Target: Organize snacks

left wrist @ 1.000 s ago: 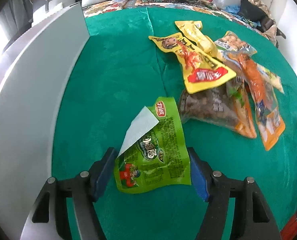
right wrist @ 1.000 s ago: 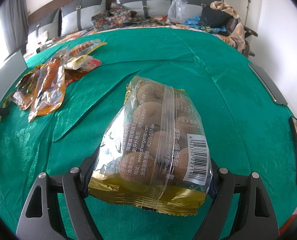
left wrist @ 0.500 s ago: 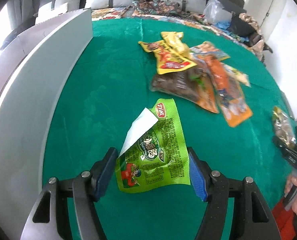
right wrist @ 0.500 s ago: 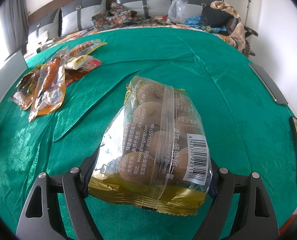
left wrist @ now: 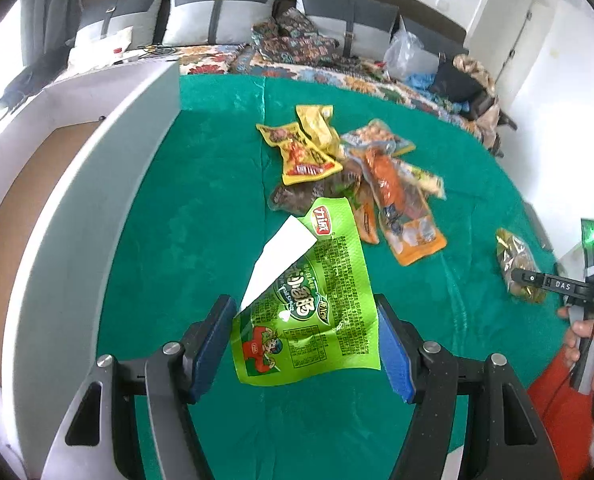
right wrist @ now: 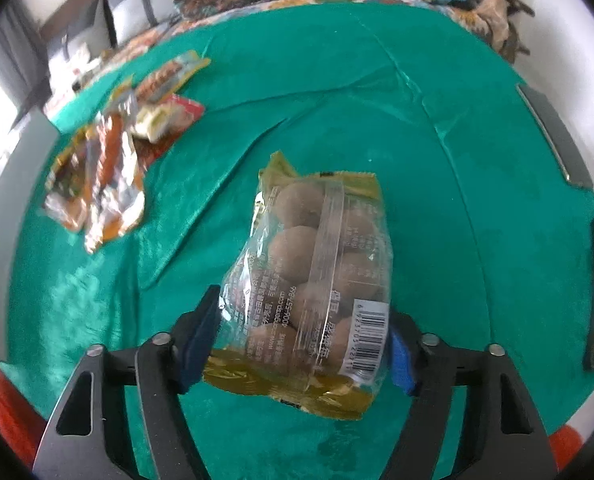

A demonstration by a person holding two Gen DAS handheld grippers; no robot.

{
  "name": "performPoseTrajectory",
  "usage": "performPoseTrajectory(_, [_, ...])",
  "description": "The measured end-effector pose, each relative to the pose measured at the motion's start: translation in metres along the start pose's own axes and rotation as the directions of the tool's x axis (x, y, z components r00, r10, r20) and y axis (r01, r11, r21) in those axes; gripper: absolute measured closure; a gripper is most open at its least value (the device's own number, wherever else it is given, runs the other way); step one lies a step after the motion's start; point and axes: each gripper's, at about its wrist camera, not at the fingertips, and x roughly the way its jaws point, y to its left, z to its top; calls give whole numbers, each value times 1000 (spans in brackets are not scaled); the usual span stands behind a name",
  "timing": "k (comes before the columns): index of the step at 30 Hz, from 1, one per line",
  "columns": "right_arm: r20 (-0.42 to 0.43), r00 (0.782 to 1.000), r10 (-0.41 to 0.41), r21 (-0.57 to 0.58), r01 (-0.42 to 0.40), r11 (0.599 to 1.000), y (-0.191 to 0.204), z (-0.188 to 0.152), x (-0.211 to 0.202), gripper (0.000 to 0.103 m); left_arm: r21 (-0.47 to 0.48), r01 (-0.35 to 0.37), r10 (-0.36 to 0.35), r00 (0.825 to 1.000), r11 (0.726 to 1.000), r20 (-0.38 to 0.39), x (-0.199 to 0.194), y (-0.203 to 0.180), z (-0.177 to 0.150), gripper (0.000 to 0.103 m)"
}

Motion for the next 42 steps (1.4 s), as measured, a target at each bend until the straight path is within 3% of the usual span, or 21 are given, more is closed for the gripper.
performPoseTrajectory(3, [39,993,113,83,-116,990,-14,-2,-20,31,-30,22,-21,1000,999,21,-14,9,1,36])
performPoseTrajectory(7, [72,957,281,148,-289,946,-21,-8,-41,31,-62,56,-53,997,996,57,-33,18,1,36])
performPoseTrajectory(13, [70,935,347,68,-351,934,30,-4,-66,31,-97,86,-73,988,992,137,-77,45,12,36])
performPoseTrajectory(16, [76,911,405,-23,-404,914,84,4,-82,31,-126,60,-36,983,990,181,-105,75,22,36])
performPoseTrajectory(19, [69,869,491,-120,-481,868,155,17,-98,31,-155,-18,50,977,988,208,-124,111,30,36])
performPoseTrajectory(22, [33,819,574,-206,-556,805,229,29,-103,31,-210,-96,139,970,973,198,-136,158,35,36])
performPoseTrajectory(26, [-29,785,619,-337,-591,733,327,37,-101,31,-259,-209,253,956,943,148,-138,213,39,35])
performPoseTrajectory(29, [-82,781,619,-406,-594,695,396,37,-85,31,-264,-292,328,939,919,104,-130,239,37,35])
performPoseTrajectory(33, [-128,803,582,-468,-566,679,460,27,-54,31,-276,-352,382,922,894,62,-116,260,32,32])
performPoseTrajectory(34, [-145,809,570,-476,-562,676,476,25,-43,28,-286,-361,387,921,888,38,-109,266,31,28])
performPoseTrajectory(36, [-149,828,541,-491,-537,686,490,19,-30,26,-305,-356,377,926,883,11,-101,275,28,13])
performPoseTrajectory(37, [-148,836,528,-498,-524,690,494,17,-25,20,-321,-359,380,925,877,3,-98,279,26,5])
performPoseTrajectory(39, [-147,852,503,-512,-501,698,499,17,-19,18,-334,-366,389,921,869,2,-96,281,22,2])
performPoseTrajectory(42, [-131,841,525,-520,-509,686,488,14,-34,18,-357,-362,390,921,861,7,-99,277,16,2])
